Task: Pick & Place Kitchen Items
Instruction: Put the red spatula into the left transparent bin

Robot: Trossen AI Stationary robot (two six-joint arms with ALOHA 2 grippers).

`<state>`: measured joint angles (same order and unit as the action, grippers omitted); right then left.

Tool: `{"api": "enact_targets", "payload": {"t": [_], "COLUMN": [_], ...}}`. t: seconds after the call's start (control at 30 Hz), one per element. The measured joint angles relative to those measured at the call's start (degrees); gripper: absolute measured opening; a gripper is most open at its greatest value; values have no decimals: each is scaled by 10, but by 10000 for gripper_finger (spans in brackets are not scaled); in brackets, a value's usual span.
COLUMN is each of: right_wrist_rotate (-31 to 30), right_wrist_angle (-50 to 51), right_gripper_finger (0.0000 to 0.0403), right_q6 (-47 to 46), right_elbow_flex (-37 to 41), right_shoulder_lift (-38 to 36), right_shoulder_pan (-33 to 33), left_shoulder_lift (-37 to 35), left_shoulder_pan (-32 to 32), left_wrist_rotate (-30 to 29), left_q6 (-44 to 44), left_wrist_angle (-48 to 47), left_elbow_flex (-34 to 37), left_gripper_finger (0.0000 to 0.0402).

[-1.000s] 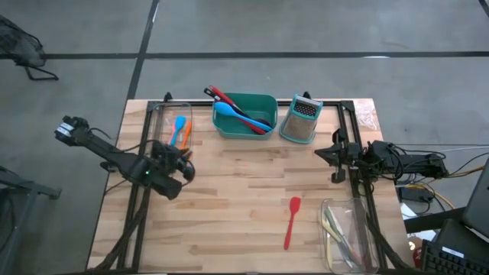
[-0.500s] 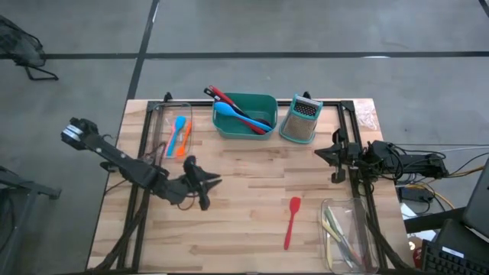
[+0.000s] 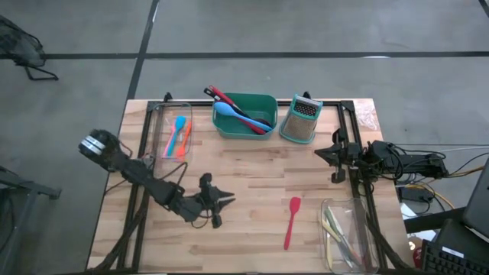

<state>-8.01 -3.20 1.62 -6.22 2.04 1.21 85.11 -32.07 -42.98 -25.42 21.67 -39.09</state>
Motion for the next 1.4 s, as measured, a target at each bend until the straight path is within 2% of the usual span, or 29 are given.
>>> {"api": "enact_targets", "payload": {"t": [0.27, 0.4, 0.5, 0.7, 0.8, 0.93, 1.13, 1.3, 1.4], "right_wrist_rotate": [0, 3, 3, -14, 5, 50, 68, 122, 129], "right_wrist_angle": [-2, -4, -8, -79, -113, -158, -233, -274, -268], "right_gripper_finger": [8, 8, 8, 8, 8, 8, 8, 8, 8], "right_q6": [-4, -116, -177, -176, -196, -227, -260, -333, -367], "right_elbow_flex": [0, 0, 0, 0, 0, 0, 0, -23, -63], "right_shoulder_lift": [0, 0, 0, 4, 24, 87, 242, 355, 410], "right_shoulder_pan": [0, 0, 0, 0, 0, 0, 0, 0, 0], "left_shoulder_lift": [36, 36, 33, 31, 28, 18, -15, -79, -119], "left_shoulder_pan": [-13, -15, -15, -22, -23, -22, -22, -22, -23], "left_wrist_rotate": [2, 1, 1, 1, 1, 28, 46, 100, 106], "left_q6": [-42, -39, -31, 5, 52, 97, 148, 152, 152], "left_wrist_angle": [8, 11, 10, 10, 10, 11, 8, 14, 44], "left_elbow_flex": [0, 0, 0, 0, 0, 0, 3, 47, 91], "left_gripper_finger": [78, 78, 78, 78, 78, 78, 78, 78, 75]}}
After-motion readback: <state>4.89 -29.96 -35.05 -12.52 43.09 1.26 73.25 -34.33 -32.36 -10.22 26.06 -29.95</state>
